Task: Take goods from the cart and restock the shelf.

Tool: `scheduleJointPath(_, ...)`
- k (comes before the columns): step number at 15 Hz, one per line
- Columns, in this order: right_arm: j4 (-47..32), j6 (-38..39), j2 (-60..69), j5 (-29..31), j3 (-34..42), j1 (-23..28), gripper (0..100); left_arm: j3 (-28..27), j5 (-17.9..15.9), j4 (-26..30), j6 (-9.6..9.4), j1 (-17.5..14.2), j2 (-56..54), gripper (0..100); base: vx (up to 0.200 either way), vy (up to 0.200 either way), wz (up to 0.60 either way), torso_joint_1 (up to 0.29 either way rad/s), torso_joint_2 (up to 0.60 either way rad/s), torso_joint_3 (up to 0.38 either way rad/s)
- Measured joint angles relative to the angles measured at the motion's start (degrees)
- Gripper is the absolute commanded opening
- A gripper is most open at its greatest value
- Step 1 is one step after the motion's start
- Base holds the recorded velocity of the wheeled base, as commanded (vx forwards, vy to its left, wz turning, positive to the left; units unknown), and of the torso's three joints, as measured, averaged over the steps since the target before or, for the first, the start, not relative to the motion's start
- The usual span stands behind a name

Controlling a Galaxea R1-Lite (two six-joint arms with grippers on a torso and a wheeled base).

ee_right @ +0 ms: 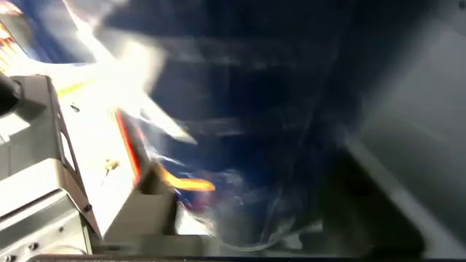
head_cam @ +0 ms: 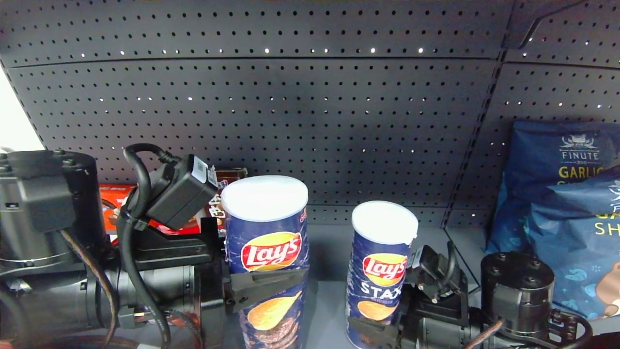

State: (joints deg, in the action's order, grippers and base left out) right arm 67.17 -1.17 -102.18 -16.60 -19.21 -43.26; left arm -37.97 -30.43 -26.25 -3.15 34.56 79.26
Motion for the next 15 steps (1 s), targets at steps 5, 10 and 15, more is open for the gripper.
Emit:
scheduleJointPath(5,0.0,-0.2,1.4,0.1,1.6,0.2,100,0.0,0.0,0.0,0.00,0.0,0.0,0,0.000,0.000,0.00,0.000,0.00,0.000)
scheduleJointPath(10,0.0,-0.4,9.3,0.7,7.8,0.3,100,0.0,0.1,0.0,-0.02,0.1,0.0,0,0.000,0.000,0.00,0.000,0.00,0.000)
scheduleJointPath(15,-0.7,-2.7,24.6,4.3,15.5,6.0,100,0.0,0.2,0.0,0.06,0.0,-0.1,0,0.000,0.000,0.00,0.000,0.00,0.000)
